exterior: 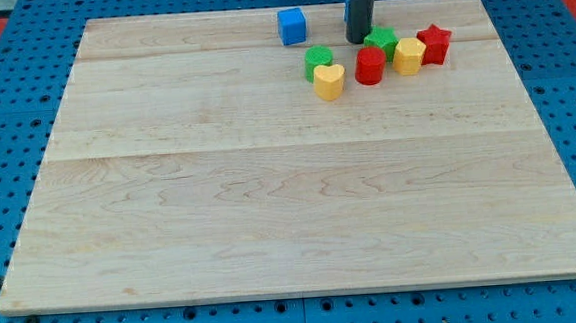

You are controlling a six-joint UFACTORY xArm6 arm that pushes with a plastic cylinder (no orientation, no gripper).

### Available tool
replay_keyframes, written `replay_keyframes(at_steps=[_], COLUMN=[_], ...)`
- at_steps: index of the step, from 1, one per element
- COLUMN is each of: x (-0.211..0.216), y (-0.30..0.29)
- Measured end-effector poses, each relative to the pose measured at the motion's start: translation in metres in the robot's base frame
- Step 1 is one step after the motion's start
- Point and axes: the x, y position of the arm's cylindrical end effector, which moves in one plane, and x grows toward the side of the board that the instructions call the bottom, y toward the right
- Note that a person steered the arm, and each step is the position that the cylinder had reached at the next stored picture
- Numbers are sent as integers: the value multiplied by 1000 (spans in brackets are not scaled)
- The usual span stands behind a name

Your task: Move the blue triangle towards top left

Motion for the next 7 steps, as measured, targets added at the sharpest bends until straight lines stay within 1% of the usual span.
replay_keyframes(at_steps=[1,2,3,4,6,7], x=[-18,-51,-68,-55,-52,-50], y=[46,70,11,-62,-60,-26])
